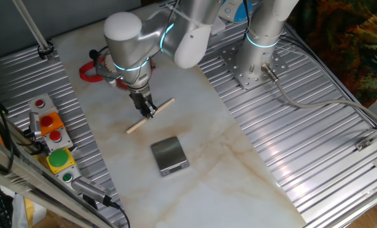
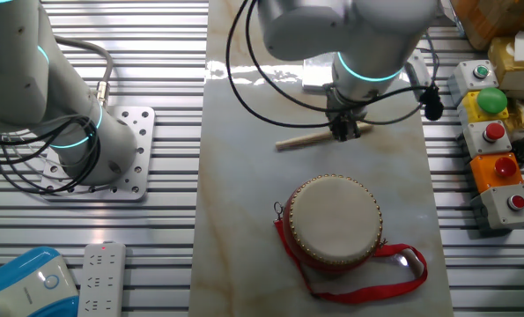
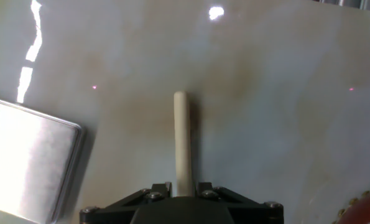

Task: Play the drum

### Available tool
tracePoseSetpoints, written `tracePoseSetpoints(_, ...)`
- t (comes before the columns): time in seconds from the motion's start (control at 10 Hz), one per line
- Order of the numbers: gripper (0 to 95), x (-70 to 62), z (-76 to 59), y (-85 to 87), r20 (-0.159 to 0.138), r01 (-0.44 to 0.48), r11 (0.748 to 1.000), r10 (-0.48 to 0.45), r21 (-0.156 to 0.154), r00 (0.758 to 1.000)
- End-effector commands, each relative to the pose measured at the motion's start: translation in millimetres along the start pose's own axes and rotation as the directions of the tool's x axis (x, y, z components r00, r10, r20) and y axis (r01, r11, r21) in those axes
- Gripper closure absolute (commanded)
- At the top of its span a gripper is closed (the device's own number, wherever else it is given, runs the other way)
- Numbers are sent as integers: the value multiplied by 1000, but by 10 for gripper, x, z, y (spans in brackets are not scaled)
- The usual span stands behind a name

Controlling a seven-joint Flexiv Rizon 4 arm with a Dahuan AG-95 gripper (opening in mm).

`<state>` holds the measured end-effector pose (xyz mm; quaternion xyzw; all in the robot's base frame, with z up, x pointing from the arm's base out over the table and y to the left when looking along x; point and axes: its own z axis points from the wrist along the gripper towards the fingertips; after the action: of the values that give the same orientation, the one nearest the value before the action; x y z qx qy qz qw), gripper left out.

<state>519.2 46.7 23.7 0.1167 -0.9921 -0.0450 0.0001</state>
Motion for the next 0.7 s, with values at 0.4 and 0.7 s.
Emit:
tracePoseSetpoints(0.4,570,14,-7,-2,3,14,1000,-14,10,1000)
tracePoseSetpoints(0.7,570,14,-7,-1,2,11,1000,-12,13,1000)
